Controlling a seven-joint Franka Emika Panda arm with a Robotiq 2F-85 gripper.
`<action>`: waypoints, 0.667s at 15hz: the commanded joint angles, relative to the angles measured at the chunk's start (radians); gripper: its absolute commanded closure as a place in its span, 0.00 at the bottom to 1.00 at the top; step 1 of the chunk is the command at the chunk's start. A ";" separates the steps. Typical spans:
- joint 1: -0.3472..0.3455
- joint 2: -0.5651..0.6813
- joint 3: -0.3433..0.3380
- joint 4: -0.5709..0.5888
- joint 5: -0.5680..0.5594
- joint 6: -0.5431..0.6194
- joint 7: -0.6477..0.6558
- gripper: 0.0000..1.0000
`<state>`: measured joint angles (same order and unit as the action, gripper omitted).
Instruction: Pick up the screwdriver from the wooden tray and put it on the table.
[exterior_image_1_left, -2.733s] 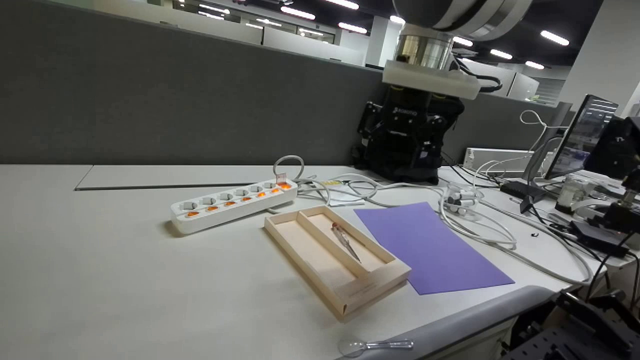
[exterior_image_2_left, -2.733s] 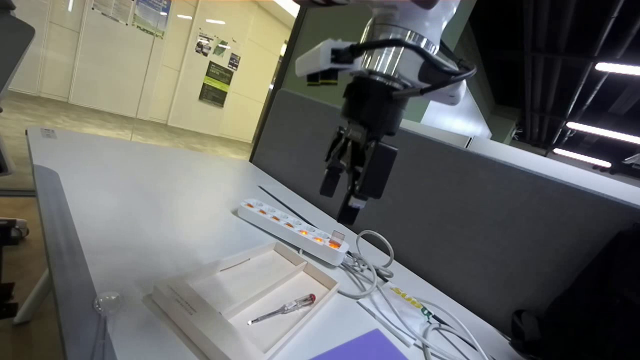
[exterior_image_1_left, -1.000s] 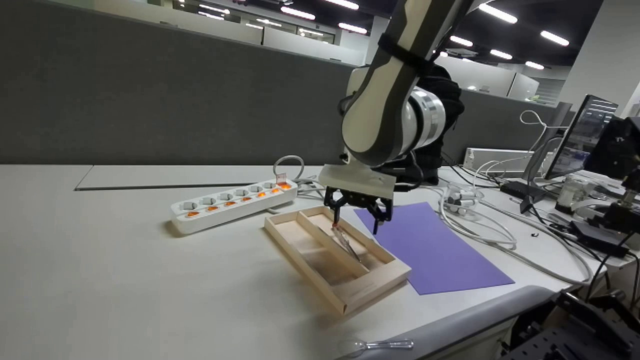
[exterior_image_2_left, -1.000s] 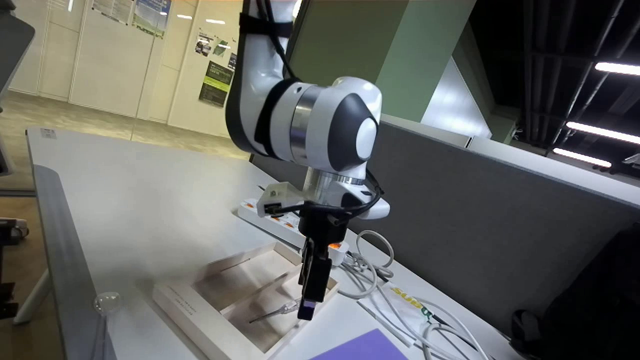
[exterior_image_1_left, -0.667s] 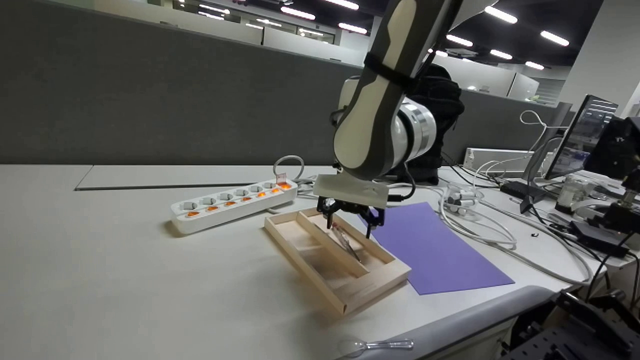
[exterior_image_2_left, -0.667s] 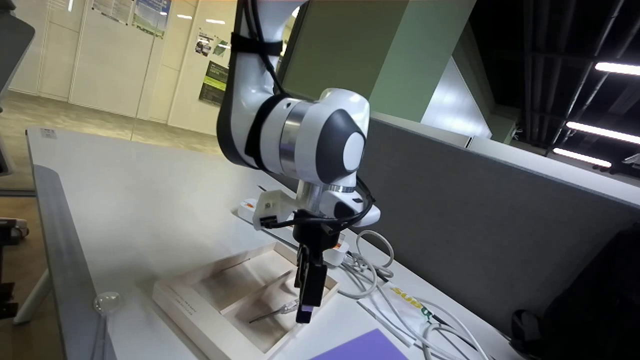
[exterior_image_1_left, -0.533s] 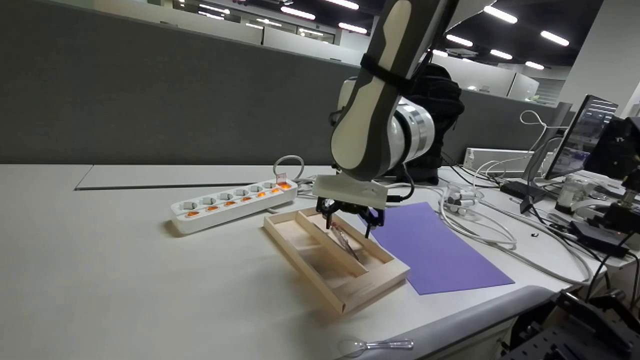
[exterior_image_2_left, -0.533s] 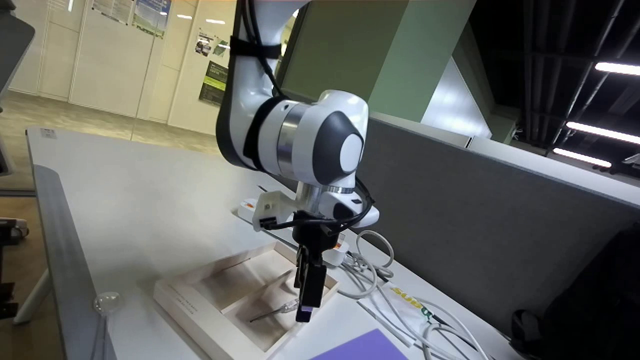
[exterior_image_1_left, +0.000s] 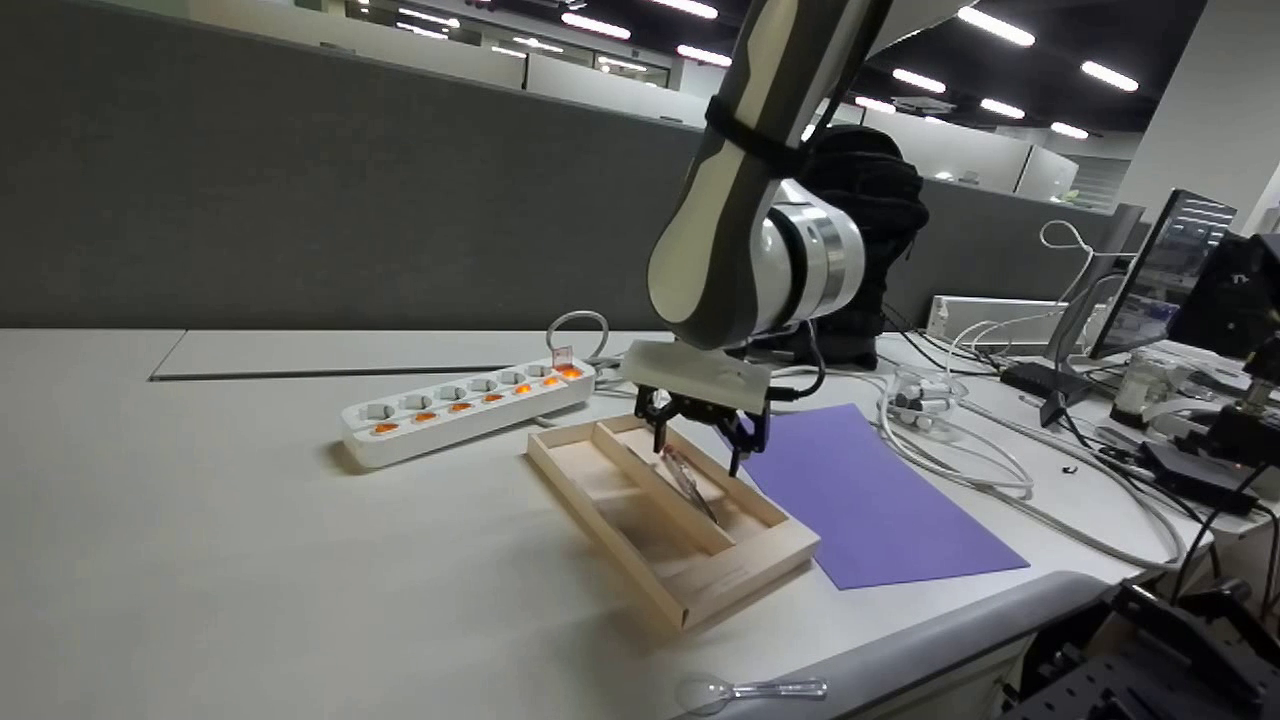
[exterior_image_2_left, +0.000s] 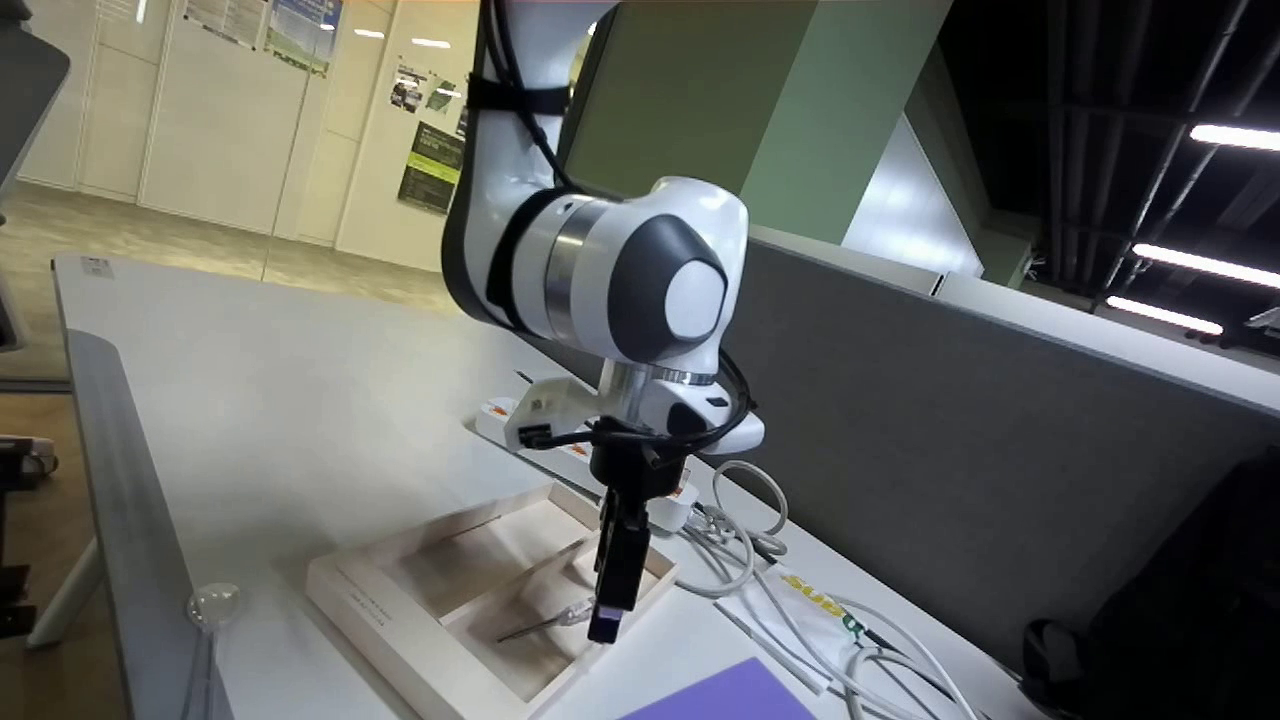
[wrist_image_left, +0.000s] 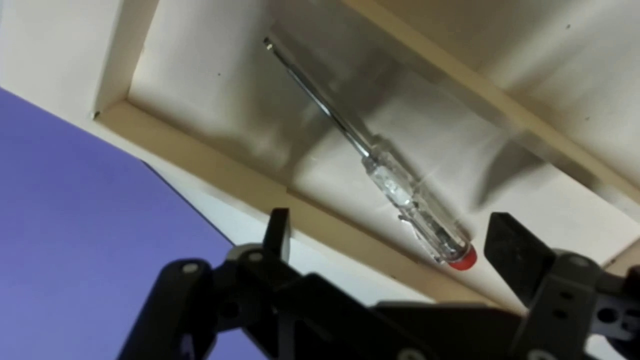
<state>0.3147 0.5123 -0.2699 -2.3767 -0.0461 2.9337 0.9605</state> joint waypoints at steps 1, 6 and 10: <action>0.034 -0.048 -0.016 -0.023 0.037 -0.055 0.026 0.00; 0.042 -0.097 -0.019 -0.035 0.027 -0.131 0.062 0.00; 0.017 -0.099 -0.004 -0.044 0.016 -0.123 0.073 0.00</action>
<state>0.3394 0.4398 -0.2735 -2.3951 -0.0129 2.8115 0.9952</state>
